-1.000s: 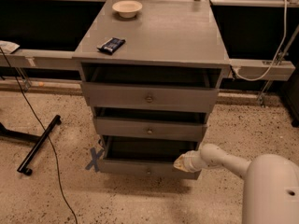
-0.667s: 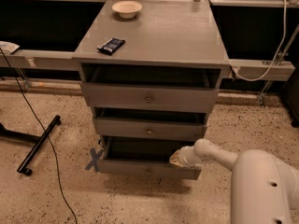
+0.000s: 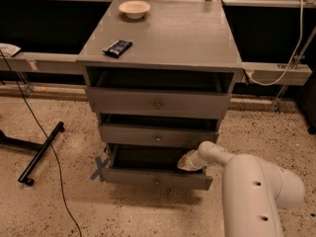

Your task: Open bottom drawer

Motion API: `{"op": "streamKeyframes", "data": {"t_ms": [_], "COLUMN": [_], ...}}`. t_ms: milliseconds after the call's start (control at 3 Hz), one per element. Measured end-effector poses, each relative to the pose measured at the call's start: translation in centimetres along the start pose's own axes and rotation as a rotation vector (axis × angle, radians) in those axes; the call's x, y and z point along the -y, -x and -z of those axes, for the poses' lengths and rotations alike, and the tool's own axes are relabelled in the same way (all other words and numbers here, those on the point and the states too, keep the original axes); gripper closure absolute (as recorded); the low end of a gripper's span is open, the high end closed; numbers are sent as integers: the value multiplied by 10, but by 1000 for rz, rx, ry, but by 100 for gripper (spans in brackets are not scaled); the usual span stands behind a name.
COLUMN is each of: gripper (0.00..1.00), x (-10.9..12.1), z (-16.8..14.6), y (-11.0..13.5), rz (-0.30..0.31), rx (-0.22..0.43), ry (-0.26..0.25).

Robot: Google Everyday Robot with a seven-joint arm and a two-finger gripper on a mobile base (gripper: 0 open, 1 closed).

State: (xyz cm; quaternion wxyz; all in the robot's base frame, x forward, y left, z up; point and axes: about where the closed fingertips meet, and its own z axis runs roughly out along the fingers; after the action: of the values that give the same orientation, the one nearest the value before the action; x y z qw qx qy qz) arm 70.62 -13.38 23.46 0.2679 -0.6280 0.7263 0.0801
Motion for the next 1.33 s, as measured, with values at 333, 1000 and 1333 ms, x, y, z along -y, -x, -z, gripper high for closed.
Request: {"op": "streamKeyframes", "data": {"t_ms": [333, 1000, 1333], "gripper": [100, 100, 100], "x": [7, 3, -6], "z": [-15, -39, -47], "y": [-19, -49, -56], "rz": [-30, -78, -92], "rx": [-23, -43, -39], "ry": [15, 54, 87]}}
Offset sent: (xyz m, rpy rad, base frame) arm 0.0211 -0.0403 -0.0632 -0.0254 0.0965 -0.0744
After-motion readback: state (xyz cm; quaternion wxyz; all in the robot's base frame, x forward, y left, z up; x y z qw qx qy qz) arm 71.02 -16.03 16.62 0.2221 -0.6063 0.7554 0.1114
